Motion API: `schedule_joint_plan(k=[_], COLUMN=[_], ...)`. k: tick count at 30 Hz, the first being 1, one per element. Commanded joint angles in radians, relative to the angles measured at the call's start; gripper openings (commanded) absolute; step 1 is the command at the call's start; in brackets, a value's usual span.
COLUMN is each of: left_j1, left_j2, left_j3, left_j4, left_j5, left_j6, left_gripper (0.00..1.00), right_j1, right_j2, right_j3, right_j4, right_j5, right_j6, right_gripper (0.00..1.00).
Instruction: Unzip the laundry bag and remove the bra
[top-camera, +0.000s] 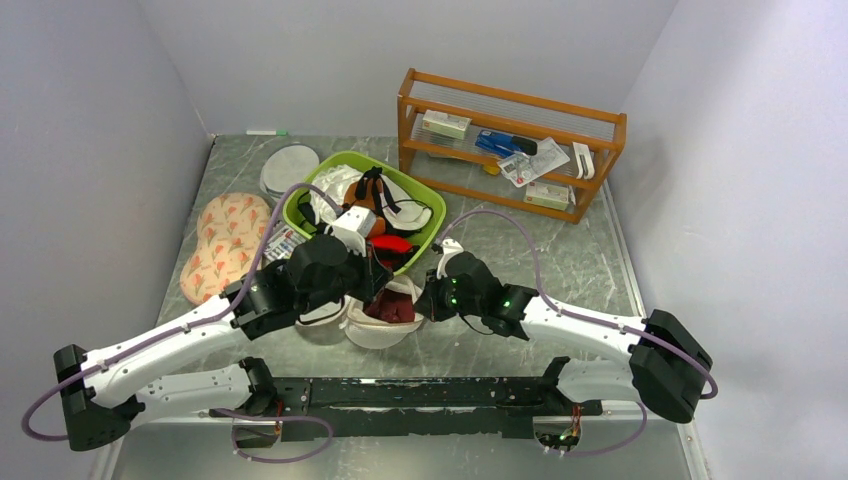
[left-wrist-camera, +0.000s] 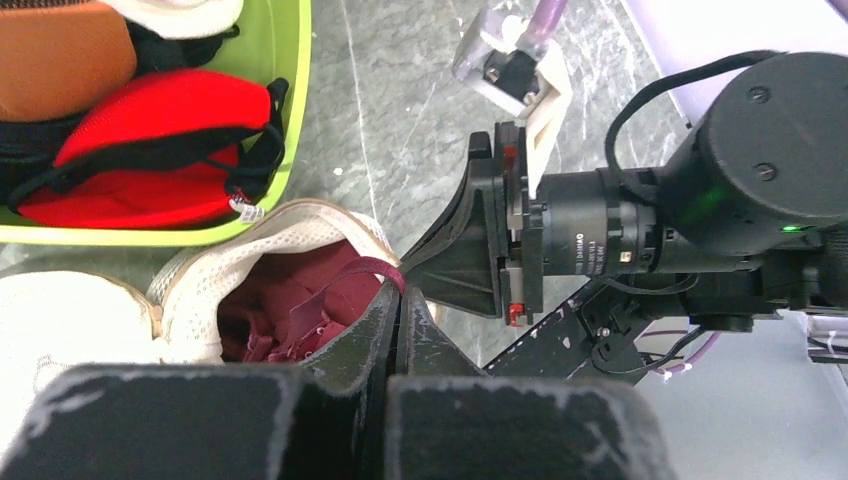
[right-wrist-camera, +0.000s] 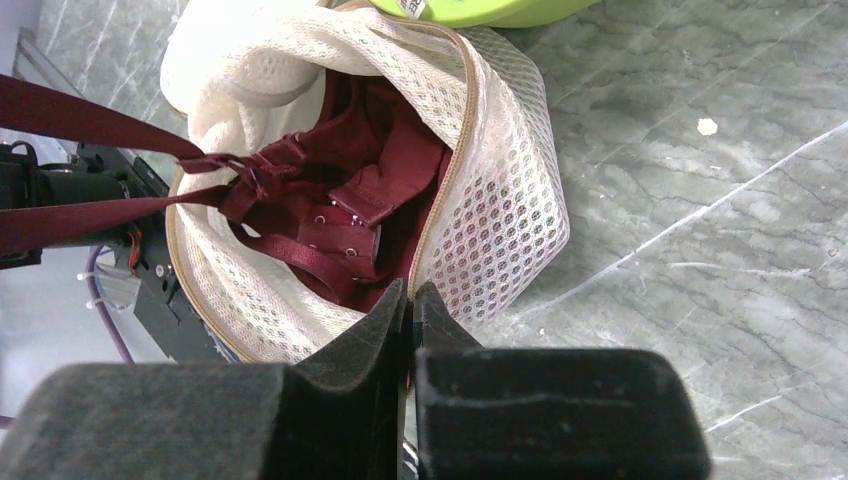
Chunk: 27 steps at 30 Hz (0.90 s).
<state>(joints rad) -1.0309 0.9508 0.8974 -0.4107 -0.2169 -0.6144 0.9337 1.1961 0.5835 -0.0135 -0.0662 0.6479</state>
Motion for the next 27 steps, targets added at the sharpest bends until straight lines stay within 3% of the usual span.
schedule_joint_plan(k=[1,17,27], left_j1=[0.003,0.003,0.005], left_j2=[-0.021,-0.02,0.021], left_j3=[0.047,0.326,0.349], left_j4=[-0.016,-0.144,-0.101], left_j5=[0.004,-0.061,-0.038], left_j6=[0.051,0.188,0.209], left_gripper=[0.07,0.07,0.07], right_j1=[0.005,0.005,0.006], right_j2=[0.006,0.007,-0.052], right_j3=[0.014,0.002,0.031], right_j4=[0.008,0.048,0.0], right_j5=[0.005,-0.025,-0.015], right_j6=[-0.005,-0.03,-0.068], right_gripper=[0.02,0.04,0.07])
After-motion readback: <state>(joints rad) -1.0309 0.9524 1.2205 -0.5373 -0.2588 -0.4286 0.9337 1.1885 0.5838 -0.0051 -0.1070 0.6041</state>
